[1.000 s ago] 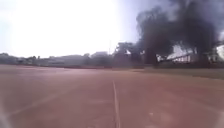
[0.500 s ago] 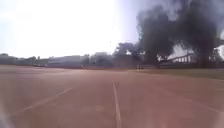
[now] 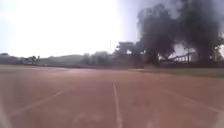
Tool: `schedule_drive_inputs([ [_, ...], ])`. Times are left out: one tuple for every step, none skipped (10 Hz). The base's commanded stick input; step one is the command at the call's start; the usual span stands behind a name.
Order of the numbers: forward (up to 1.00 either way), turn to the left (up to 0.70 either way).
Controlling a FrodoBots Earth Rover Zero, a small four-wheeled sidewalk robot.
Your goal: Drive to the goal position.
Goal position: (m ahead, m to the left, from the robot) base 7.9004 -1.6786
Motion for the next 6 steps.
schedule_drive_inputs([
  [0.7,0.0],
  [0.7,0.0],
  [0.7,0.0],
  [0.7,0.0],
  [0.7,0.0],
  [0.7,0.0],
])
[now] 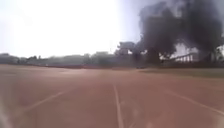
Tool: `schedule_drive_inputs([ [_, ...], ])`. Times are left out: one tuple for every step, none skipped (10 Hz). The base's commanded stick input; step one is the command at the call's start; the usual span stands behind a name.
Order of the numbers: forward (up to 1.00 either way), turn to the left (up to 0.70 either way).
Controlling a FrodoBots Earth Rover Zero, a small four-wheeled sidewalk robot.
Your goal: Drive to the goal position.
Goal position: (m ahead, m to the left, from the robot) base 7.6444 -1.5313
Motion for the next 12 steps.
schedule_drive_inputs([
  [0.7,0.0],
  [0.7,0.0],
  [0.7,0.0],
  [0.7,0.0],
  [0.7,0.0],
  [0.7,0.0],
  [0.7,0.0],
  [0.7,0.0],
  [0.7,0.0],
  [0.7,0.0],
  [0.7,0.0],
  [0.7,0.0],
])
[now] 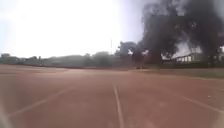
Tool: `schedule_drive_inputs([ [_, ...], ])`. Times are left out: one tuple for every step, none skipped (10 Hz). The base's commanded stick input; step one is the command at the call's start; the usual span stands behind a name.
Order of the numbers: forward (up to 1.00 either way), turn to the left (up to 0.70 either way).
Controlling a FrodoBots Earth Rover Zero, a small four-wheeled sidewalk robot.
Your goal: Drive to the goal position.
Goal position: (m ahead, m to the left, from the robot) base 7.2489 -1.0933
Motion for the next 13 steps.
schedule_drive_inputs([
  [0.7,0.0],
  [0.7,0.0],
  [0.7,0.0],
  [0.7,0.0],
  [0.7,0.0],
  [0.7,0.0],
  [0.7,0.0],
  [0.7,0.0],
  [0.7,0.0],
  [0.7,0.0],
  [0.7,0.0],
  [0.7,0.0],
  [0.7,0.0],
])
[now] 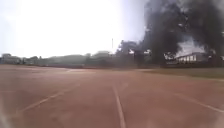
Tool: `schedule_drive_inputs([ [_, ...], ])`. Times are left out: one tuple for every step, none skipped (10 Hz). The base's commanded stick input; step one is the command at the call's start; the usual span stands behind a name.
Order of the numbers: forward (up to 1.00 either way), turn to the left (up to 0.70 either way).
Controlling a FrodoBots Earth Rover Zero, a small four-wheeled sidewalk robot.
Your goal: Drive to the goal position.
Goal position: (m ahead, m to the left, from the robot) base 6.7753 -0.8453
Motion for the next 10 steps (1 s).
schedule_drive_inputs([
  [0.7,0.0],
  [0.7,0.0],
  [0.7,0.0],
  [0.7,0.0],
  [0.7,0.0],
  [0.7,0.0],
  [0.7,0.0],
  [0.7,0.0],
  [0.7,0.0],
  [0.7,0.0],
])
